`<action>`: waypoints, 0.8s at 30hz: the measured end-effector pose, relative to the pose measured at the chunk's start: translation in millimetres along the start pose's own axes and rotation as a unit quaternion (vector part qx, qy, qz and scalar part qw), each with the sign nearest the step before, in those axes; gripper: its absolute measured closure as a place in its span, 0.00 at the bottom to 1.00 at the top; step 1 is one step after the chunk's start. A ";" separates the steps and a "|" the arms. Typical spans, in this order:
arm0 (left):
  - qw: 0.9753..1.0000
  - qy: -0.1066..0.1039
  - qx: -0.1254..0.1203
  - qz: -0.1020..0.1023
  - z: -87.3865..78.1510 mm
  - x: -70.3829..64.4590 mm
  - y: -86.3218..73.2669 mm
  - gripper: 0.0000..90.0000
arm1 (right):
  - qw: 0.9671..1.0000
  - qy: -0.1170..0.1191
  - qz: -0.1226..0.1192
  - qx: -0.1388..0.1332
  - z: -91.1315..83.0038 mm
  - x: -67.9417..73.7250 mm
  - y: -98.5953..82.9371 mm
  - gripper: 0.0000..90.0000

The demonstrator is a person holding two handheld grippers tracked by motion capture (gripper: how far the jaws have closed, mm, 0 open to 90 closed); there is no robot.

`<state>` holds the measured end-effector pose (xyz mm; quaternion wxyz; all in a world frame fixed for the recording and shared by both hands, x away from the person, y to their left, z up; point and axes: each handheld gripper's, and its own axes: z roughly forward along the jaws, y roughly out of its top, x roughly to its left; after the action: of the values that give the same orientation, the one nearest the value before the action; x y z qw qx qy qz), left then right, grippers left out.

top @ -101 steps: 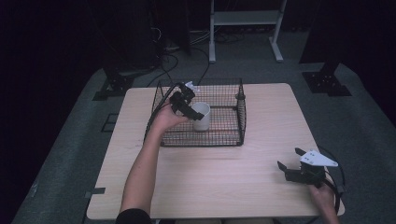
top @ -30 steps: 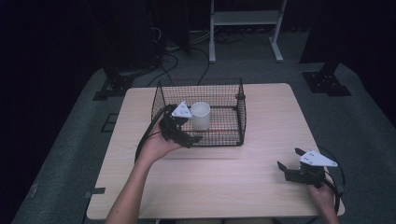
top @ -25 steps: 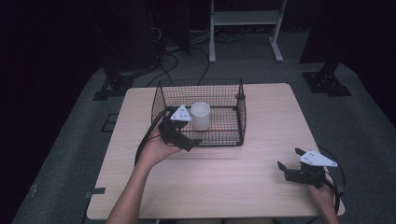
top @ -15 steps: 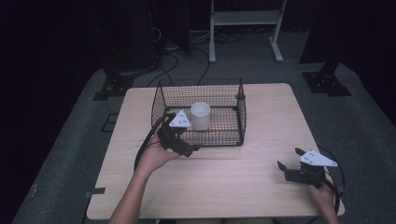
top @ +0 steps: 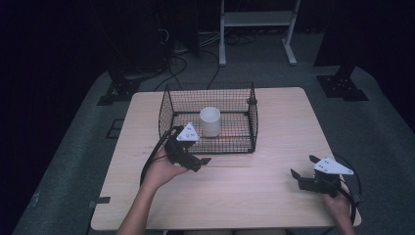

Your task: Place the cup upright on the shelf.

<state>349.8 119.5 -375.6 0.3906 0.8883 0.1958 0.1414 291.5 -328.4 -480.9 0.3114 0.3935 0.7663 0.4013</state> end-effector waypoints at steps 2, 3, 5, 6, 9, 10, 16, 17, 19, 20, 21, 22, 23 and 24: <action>1.000 0.002 -0.002 0.002 -1.2 -2.4 -1.0 0.09 | 1.000 0.000 0.000 0.000 0.0 -0.1 0.0 0.15; 1.000 0.000 -0.006 0.000 -2.3 -4.2 -2.0 0.09 | 1.000 0.000 0.000 0.001 0.0 0.2 0.0 0.15; 1.000 0.000 -0.009 0.002 -3.2 -6.3 -2.6 0.09 | 1.000 0.000 0.000 0.001 0.0 0.1 0.0 0.15; 1.000 0.001 -0.009 0.003 -4.0 -7.6 -3.1 0.09 | 1.000 -0.001 0.000 0.001 0.0 0.1 0.0 0.15; 1.000 0.001 -0.011 0.004 -6.5 -11.5 -5.9 0.09 | 1.000 -0.001 -0.001 0.000 0.1 0.2 0.0 0.15; 1.000 0.002 -0.014 0.004 -7.5 -12.3 -6.9 0.09 | 1.000 -0.001 -0.001 0.001 0.1 0.2 0.0 0.15; 1.000 0.003 -0.020 -0.004 -11.8 -15.1 -16.8 0.09 | 1.000 -0.002 -0.002 0.001 0.1 0.4 0.1 0.15; 1.000 0.003 -0.017 -0.007 -12.4 -15.6 -19.4 0.09 | 1.000 -0.001 -0.002 0.001 0.1 0.4 0.1 0.15; 1.000 0.005 -0.016 -0.007 -13.0 -16.3 -21.4 0.09 | 1.000 -0.001 -0.001 0.001 0.1 0.3 0.0 0.15; 1.000 0.006 -0.017 -0.008 -13.6 -17.1 -23.5 0.09 | 1.000 -0.002 -0.002 0.001 0.1 0.4 0.0 0.15; 1.000 0.005 -0.016 -0.012 -14.6 -18.3 -26.9 0.09 | 1.000 -0.002 -0.002 0.000 0.1 0.4 0.1 0.15; 1.000 0.005 -0.016 -0.012 -14.6 -18.3 -26.9 0.09 | 1.000 -0.002 -0.002 0.000 0.1 0.4 0.1 0.15; 1.000 0.005 -0.017 -0.012 -15.3 -19.8 -29.4 0.09 | 1.000 -0.002 -0.002 0.000 0.1 0.4 0.0 0.15; 1.000 0.006 -0.017 -0.013 -15.7 -20.8 -31.2 0.09 | 1.000 -0.002 -0.002 0.000 0.1 0.3 0.0 0.15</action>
<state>317.7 139.3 -390.7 0.4060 0.8781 0.2073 0.1453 291.4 -328.0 -481.0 0.3134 0.3926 0.7667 0.3998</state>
